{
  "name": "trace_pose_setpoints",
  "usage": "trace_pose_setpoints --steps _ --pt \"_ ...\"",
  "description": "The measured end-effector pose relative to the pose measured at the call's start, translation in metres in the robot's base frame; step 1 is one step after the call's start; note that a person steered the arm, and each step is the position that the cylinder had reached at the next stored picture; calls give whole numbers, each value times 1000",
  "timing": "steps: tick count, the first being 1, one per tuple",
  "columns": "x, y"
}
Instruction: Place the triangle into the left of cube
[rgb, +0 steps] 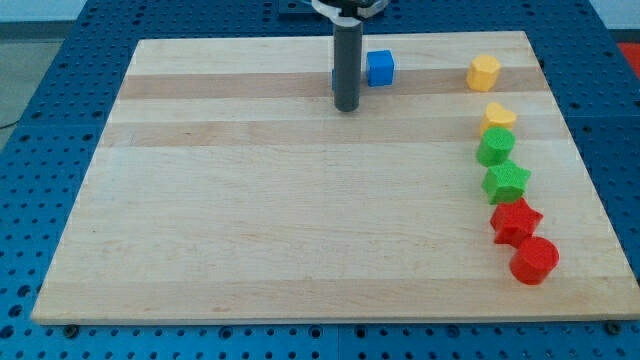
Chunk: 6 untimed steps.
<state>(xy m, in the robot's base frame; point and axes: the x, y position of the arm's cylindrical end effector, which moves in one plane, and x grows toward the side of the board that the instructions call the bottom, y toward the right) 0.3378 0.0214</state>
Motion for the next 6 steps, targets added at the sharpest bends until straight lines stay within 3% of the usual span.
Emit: trace_pose_setpoints --steps 3,6 --pt "-26 12" --pt "-14 22"
